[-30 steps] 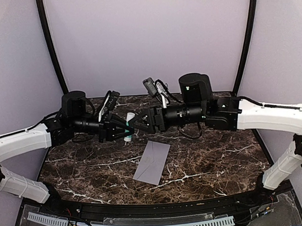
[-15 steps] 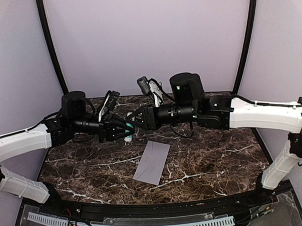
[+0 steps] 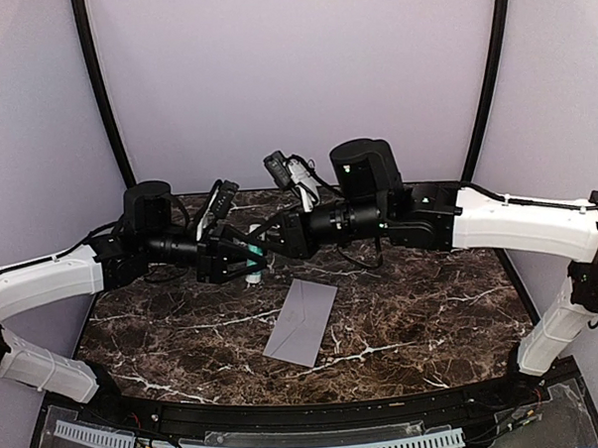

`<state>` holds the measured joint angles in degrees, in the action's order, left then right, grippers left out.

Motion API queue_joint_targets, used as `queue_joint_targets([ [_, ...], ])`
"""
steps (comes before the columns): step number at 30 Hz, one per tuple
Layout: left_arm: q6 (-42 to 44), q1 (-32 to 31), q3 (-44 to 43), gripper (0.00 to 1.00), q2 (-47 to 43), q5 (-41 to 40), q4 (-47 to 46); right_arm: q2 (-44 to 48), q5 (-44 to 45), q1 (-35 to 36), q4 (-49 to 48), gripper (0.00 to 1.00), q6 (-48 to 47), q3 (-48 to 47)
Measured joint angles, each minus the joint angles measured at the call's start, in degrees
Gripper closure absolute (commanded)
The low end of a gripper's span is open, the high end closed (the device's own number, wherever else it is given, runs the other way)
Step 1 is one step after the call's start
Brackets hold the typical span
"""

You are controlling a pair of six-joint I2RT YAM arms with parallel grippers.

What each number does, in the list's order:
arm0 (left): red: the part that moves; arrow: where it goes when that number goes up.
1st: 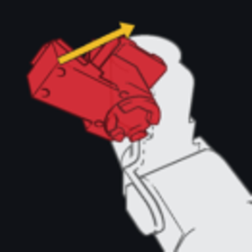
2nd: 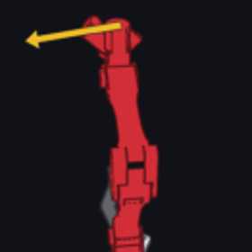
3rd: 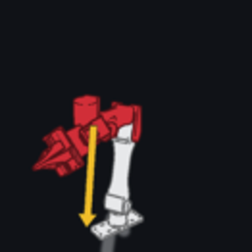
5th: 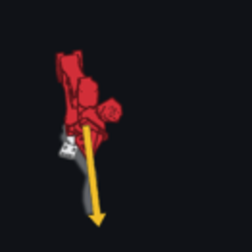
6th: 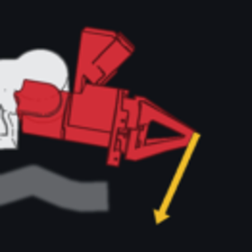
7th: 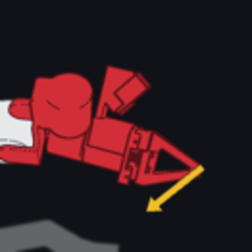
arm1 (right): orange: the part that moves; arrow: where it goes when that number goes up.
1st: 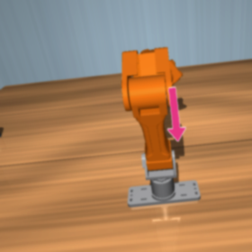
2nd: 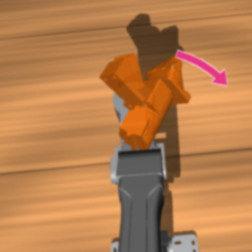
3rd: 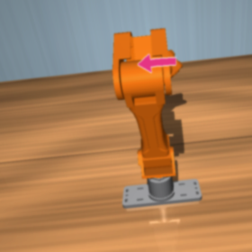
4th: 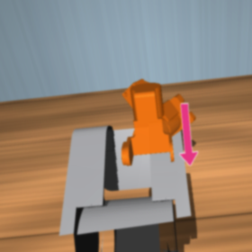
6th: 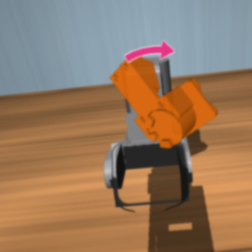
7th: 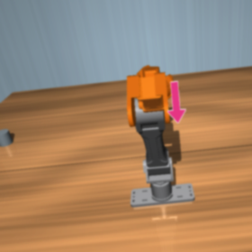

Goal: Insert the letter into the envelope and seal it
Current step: Close the solid glue cap on the solid glue.

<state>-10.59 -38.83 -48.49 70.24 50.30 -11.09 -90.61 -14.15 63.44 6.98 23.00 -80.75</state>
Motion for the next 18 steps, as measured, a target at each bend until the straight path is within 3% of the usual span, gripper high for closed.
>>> queue_joint_targets([
  [8,-0.15,0.04,0.0,0.46,0.15,-0.13,0.0,-1.07,-2.12,0.0,3.5,0.89,-3.13,-1.9],
  [11,-0.2,0.04,0.0,0.56,0.15,-0.11,0.24,-1.57,-2.43,0.0,4.22,0.89,-3.89,-2.47],
  [16,-0.42,0.04,0.0,0.62,0.15,0.39,0.04,-1.81,-2.01,-0.02,5.2,0.89,-4.52,-3.1],
  [18,-0.46,0.04,0.0,0.69,0.15,0.48,0.0,-1.81,-1.84,-0.02,5.35,0.89,-4.63,-3.21],
])
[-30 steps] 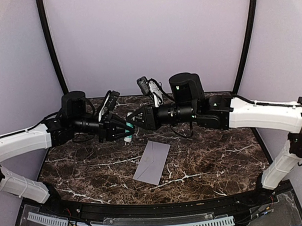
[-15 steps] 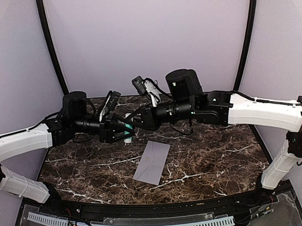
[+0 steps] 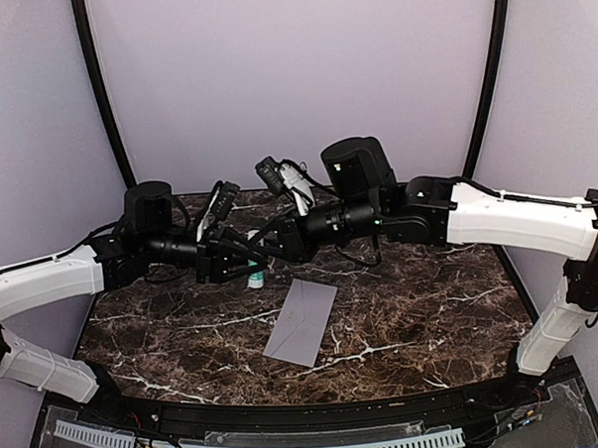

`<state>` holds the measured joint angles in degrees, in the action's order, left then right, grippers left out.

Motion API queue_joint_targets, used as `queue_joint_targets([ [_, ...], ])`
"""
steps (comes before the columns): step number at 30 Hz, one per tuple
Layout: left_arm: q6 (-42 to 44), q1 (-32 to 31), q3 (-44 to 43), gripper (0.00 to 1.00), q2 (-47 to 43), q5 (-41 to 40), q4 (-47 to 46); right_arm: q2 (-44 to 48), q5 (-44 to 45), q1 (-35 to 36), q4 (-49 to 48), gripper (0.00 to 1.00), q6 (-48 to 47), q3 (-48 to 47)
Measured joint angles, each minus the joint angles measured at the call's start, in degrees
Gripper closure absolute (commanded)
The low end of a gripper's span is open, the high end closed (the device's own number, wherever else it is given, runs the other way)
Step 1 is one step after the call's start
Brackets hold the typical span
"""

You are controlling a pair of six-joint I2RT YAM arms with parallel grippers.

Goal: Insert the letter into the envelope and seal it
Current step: Close the solid glue cap on the solid glue.

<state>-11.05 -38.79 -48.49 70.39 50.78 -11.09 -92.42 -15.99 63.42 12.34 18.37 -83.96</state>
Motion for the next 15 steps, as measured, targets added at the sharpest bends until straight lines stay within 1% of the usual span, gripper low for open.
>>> queue_joint_targets([
  [1,-0.09,0.0,0.0,0.71,0.0,0.22,0.0,0.0,0.17,0.02,0.2,0.89,-0.15,-0.13],
  [3,-0.17,0.0,0.0,0.78,0.0,0.44,-0.07,-0.04,0.37,0.02,0.59,0.89,-0.42,-0.28],
  [4,-0.22,0.0,0.0,0.84,0.0,0.76,-0.09,-0.09,0.5,0.02,0.74,0.87,-0.52,-0.39],
  [6,0.52,-0.07,0.0,0.92,0.0,0.9,-0.33,-0.26,0.5,0.0,0.96,0.83,-0.44,-0.61],
  [9,0.5,-0.04,0.0,0.97,0.02,0.85,-0.42,-0.26,0.63,0.0,0.98,0.69,-0.39,-0.68],
  [11,0.39,-0.07,0.0,1.0,0.04,0.31,-0.33,-0.26,0.74,0.0,0.94,0.58,-0.72,-0.68],
  [13,0.07,0.02,0.0,1.0,0.2,-0.92,-0.52,-0.13,0.87,0.0,0.85,0.47,-0.76,-0.68],
  [15,-0.72,0.02,0.13,1.0,0.2,-2.47,-1.42,0.28,1.18,0.02,0.76,0.4,-1.55,-0.26],
])
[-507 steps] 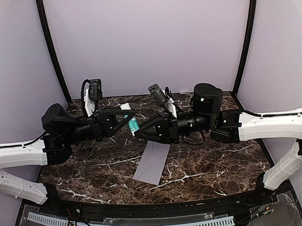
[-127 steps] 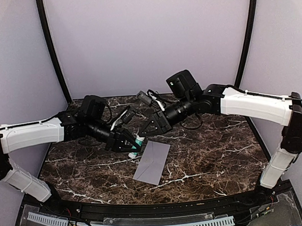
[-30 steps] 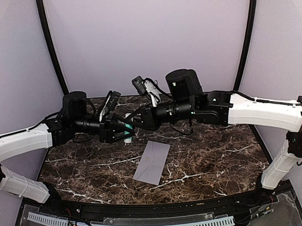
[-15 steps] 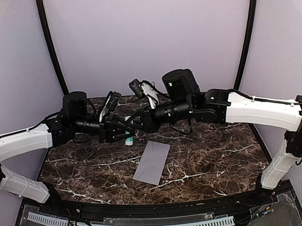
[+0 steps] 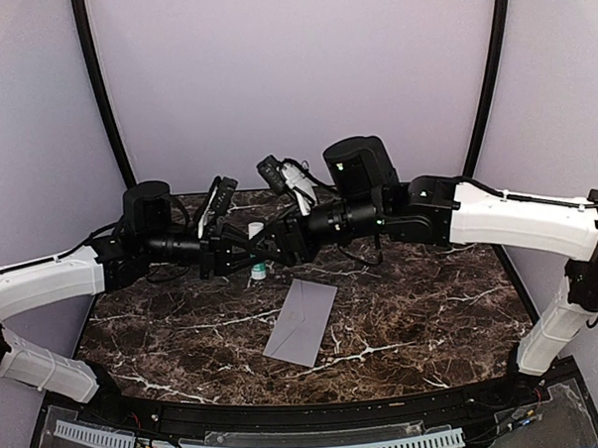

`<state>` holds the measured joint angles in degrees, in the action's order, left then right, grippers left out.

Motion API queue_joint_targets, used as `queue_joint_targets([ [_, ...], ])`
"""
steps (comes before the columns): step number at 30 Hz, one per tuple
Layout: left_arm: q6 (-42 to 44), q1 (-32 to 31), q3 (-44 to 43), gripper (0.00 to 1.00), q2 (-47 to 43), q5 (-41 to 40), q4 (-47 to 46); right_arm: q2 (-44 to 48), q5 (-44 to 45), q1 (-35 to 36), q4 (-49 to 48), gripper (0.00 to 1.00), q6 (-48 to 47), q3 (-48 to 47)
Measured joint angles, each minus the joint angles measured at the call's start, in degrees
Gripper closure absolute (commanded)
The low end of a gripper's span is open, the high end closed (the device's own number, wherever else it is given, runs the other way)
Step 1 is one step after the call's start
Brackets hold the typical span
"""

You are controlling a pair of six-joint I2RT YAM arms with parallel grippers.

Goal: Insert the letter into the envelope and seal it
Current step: Close the solid glue cap on the solid glue, then place the solid glue at the center of the board.

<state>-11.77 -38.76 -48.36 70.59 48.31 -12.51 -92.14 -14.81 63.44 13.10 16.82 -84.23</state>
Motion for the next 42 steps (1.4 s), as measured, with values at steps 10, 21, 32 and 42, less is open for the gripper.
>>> queue_joint_targets([
  [10,-6.05,0.04,10.47,1.0,0.48,-18.27,-14.38,10.8,5.35,-2.08,-3.04,0.28,0.55,9.6],
  [21,-10.36,2.67,11.1,0.98,19.87,-42.64,-34.36,20.74,8.35,-5.25,-7.56,0.27,2.32,22.64],
  [32,-7.96,9.86,4.04,0.96,32.98,-56.48,-41.44,30.16,10.67,-6.49,-8.39,0.23,3.17,29.53],
  [42,-6.99,14.38,0.66,0.94,38.01,-59.54,-40.63,30.88,11.02,-7.1,-8.83,0.23,3.32,30.25],
])
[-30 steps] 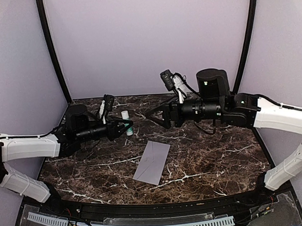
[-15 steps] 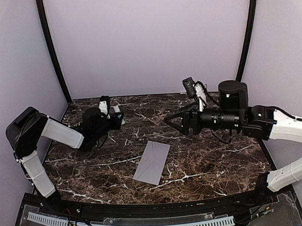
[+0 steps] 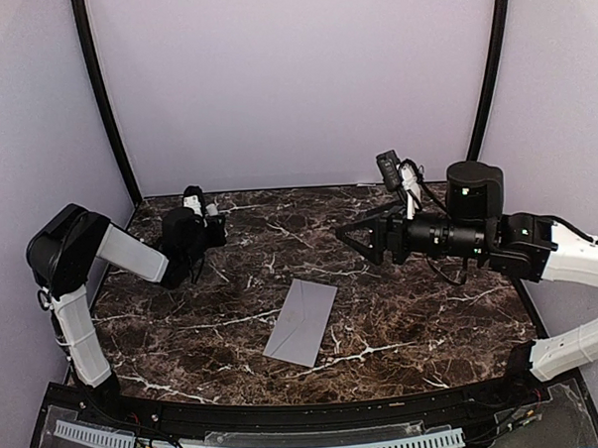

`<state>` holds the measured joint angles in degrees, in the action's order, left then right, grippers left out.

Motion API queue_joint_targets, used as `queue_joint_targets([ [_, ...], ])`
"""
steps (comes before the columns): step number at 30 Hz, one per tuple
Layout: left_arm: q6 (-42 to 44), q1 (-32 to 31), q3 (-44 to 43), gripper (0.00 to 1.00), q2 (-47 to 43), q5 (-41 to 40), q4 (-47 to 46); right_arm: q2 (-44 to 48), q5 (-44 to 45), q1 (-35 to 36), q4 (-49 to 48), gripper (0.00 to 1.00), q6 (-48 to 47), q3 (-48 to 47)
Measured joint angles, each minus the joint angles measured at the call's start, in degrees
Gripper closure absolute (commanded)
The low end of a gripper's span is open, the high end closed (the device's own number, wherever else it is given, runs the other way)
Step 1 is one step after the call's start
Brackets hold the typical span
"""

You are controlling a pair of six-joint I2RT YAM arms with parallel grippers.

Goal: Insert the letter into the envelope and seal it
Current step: Place the solid glue at the center of the board.

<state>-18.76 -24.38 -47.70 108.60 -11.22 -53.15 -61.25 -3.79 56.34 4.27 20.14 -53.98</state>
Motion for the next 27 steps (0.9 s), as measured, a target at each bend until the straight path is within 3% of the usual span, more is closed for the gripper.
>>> queue_joint_targets([
  [8,-1.14,0.17,-0.76,0.9,0.0,-1.4,1.16,0.09,0.15,-0.11,-0.83,0.21,0.15,0.85],
  [13,0.0,0.17,1.51,0.89,-0.46,1.88,-1.2,-0.96,0.15,-0.59,-1.36,0.18,0.79,1.16],
  [22,3.06,-1.09,7.72,0.88,-10.73,16.61,-4.07,-18.1,-0.2,-2.03,-0.9,0.17,-0.11,-9.64],
  [27,-0.92,-2.71,9.9,0.88,-17.9,21.99,-3.58,-25.07,-3.39,-2.03,-6.38,0.25,-2.36,-9.49],
])
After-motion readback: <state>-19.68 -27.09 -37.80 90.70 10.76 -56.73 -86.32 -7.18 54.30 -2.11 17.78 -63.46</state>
